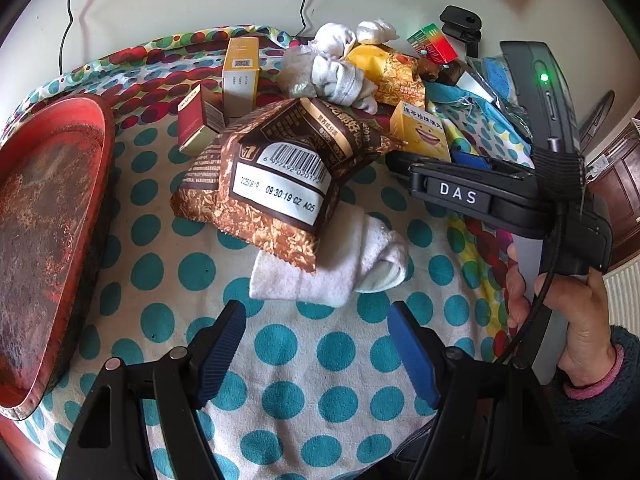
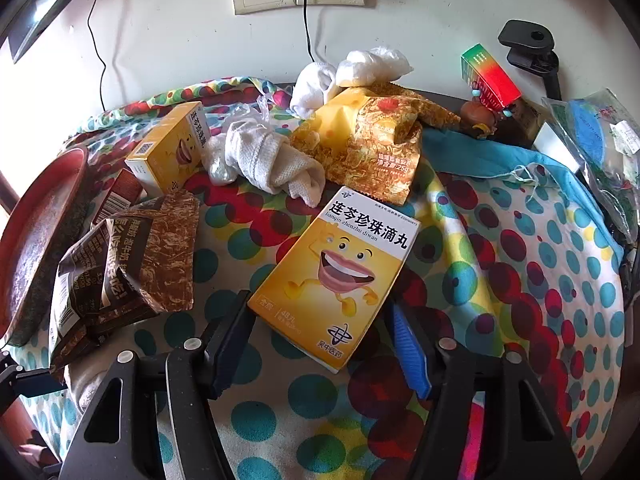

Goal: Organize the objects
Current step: 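Close the left tool on the white cloth and lift it while the right tool holds the box, then carry the white cloth into the red tray and open the left tool, then lower the yellow medicine box into the red tray and open the right tool, then move the left tool to the red MARUBI box while the right tool grasps the brown snack bag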

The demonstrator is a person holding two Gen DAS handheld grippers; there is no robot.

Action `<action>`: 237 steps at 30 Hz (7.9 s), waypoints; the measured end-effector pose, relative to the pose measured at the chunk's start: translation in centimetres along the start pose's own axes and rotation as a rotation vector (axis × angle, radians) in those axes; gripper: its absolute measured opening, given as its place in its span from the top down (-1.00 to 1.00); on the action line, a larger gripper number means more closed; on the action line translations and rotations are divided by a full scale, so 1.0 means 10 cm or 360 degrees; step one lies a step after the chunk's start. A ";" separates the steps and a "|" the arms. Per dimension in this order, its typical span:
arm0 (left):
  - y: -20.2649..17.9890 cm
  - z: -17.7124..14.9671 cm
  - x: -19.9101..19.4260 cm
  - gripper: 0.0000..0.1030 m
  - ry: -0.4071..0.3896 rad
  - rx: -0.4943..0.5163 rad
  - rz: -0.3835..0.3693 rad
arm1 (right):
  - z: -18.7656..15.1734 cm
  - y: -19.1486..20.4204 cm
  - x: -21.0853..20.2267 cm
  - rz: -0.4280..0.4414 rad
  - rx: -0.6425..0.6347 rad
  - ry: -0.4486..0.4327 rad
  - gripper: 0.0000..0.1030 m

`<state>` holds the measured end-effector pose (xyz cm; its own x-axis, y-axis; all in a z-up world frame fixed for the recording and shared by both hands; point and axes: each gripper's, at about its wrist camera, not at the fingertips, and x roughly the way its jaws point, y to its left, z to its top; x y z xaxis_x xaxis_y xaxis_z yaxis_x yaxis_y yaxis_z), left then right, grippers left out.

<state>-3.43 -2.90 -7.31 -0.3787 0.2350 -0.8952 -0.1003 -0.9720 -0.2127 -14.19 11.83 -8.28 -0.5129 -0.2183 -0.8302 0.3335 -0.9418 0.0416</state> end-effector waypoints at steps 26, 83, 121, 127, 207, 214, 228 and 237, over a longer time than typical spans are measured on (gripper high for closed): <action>-0.14 0.24 0.17 -0.09 -0.0039 -0.0151 0.0160 | -0.21 -0.14 -0.35 0.0077 -0.0085 -0.0117 -0.19; 1.93 0.07 -1.44 0.25 -0.0305 -0.0481 0.0605 | -0.18 0.13 -1.03 -0.0062 -0.0155 -0.0256 -0.20; 3.21 0.51 -0.56 0.13 -0.0143 -0.0500 0.0598 | 0.10 1.69 -0.69 0.0052 -0.0552 -0.0196 -0.20; 3.16 0.47 -0.58 0.01 -0.0111 -0.0485 0.0569 | 0.10 1.90 -0.66 0.0127 -0.0598 -0.0196 -0.20; 1.14 -0.03 -1.09 -0.09 -0.0199 -0.0265 0.0307 | -0.43 0.81 -0.59 0.0353 -0.0226 0.0023 -0.86; 1.06 0.00 -1.06 -0.09 -0.0174 -0.0228 0.0337 | -0.74 0.86 -0.54 0.0539 -0.0161 0.0063 -0.86; 1.07 0.09 -0.97 -0.09 -0.0129 -0.0232 0.0379 | -0.54 0.85 -0.19 0.0759 0.0103 0.0069 -0.93; 1.05 0.21 -0.87 -0.09 -0.0108 -0.0220 0.0389 | -0.20 0.85 0.06 0.0738 0.0309 0.0031 -0.97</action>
<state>-3.10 -15.16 -0.97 -0.4371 -0.0109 -0.8993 0.1263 -0.9908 -0.0494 -10.09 4.21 -9.53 -0.3302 -0.6221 -0.7099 0.3685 -0.7774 0.5098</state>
